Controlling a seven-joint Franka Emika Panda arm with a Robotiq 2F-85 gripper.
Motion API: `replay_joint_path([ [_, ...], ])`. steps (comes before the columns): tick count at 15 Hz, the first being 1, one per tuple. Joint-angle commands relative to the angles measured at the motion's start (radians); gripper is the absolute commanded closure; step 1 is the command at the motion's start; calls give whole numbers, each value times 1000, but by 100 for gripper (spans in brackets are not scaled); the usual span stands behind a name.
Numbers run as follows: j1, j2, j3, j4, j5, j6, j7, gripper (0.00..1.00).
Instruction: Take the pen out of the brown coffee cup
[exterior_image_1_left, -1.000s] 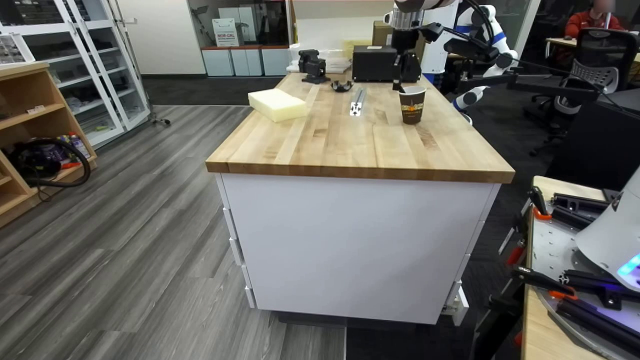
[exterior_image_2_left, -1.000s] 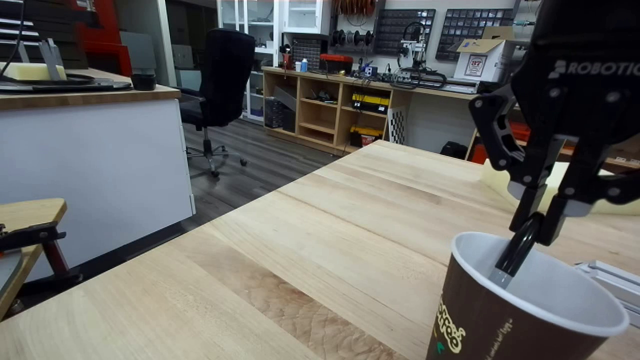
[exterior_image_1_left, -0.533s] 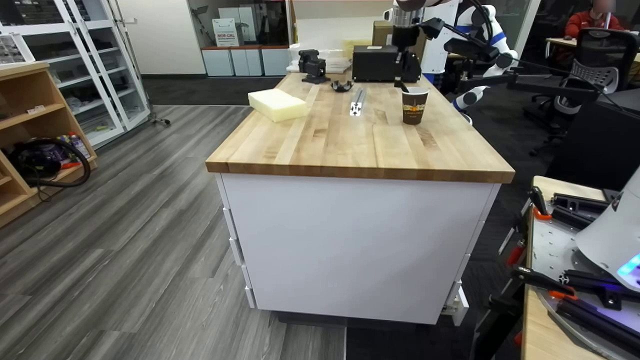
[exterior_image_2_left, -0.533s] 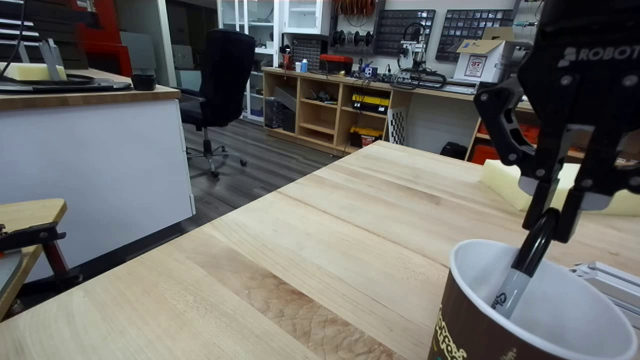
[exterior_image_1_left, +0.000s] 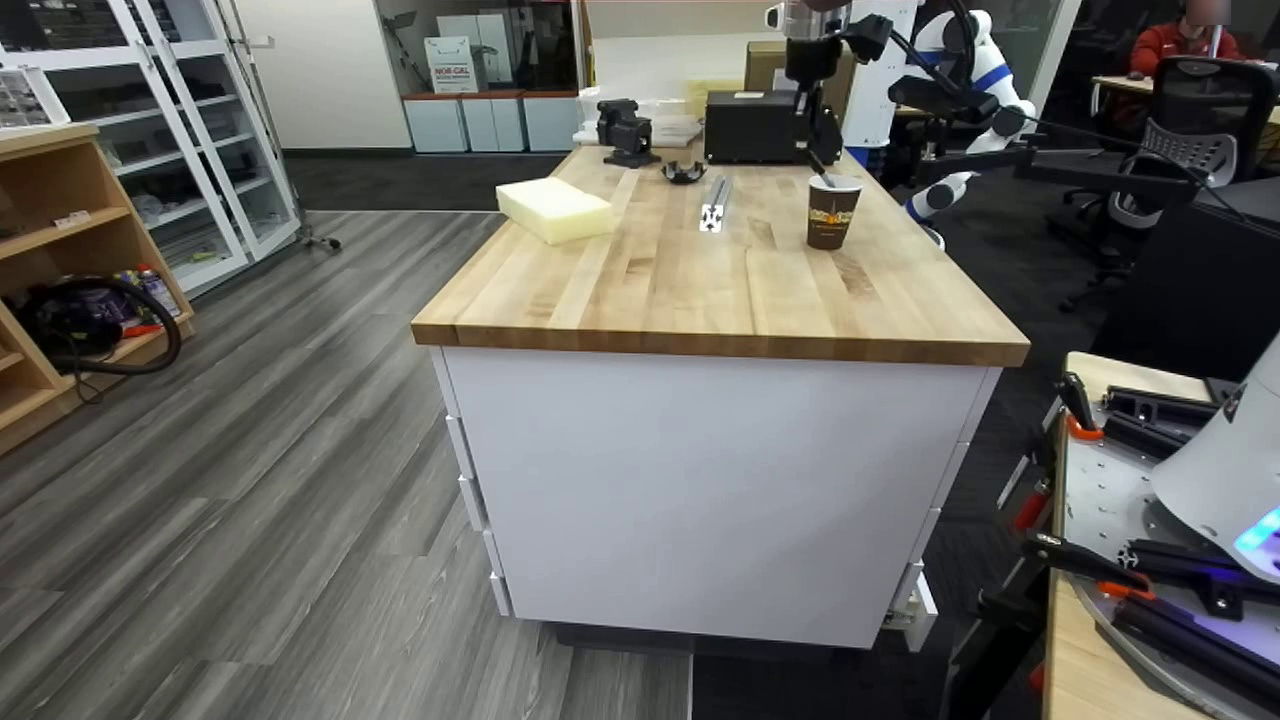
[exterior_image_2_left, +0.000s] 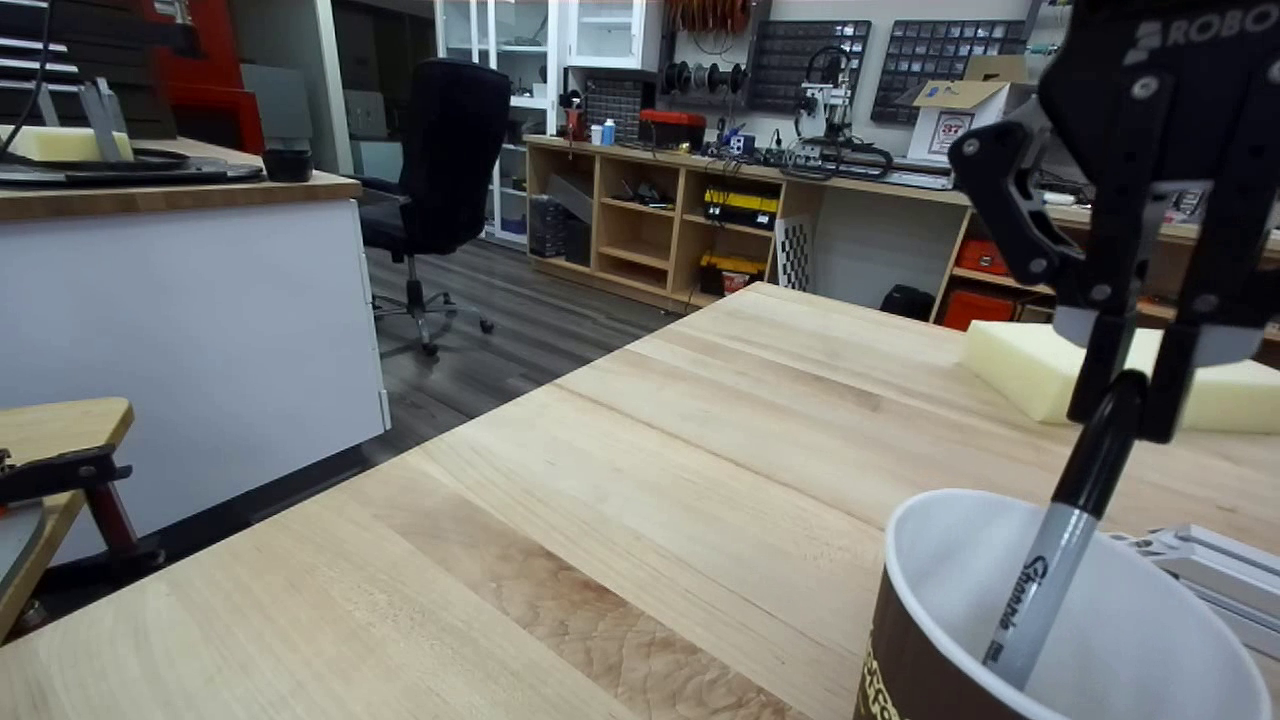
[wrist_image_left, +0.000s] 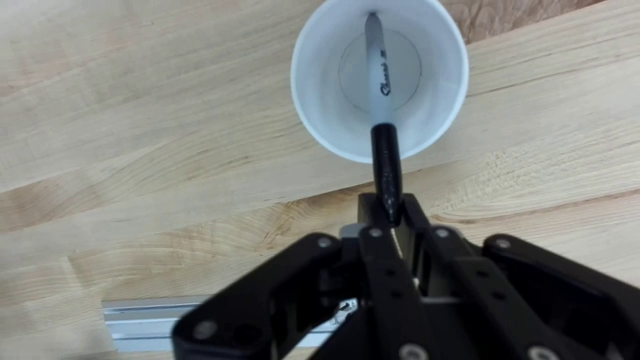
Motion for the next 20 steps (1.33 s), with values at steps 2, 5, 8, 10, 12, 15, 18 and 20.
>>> replay_joint_path([
  [2, 37, -77, -2, -49, -69, -37, 69, 94],
  [5, 58, -113, 0, -63, -102, -64, 101, 94],
  [8, 81, -157, 2, -84, -138, -85, 137, 94],
  [10, 98, -193, 7, -109, -165, -92, 163, 94],
  [12, 114, -233, 16, -142, -177, -80, 182, 94],
  [15, 140, -286, 41, -191, -180, -63, 209, 94],
  [18, 167, -326, 75, -250, -126, -44, 207, 94],
  [20, 189, -342, 98, -293, -81, -33, 202, 94],
])
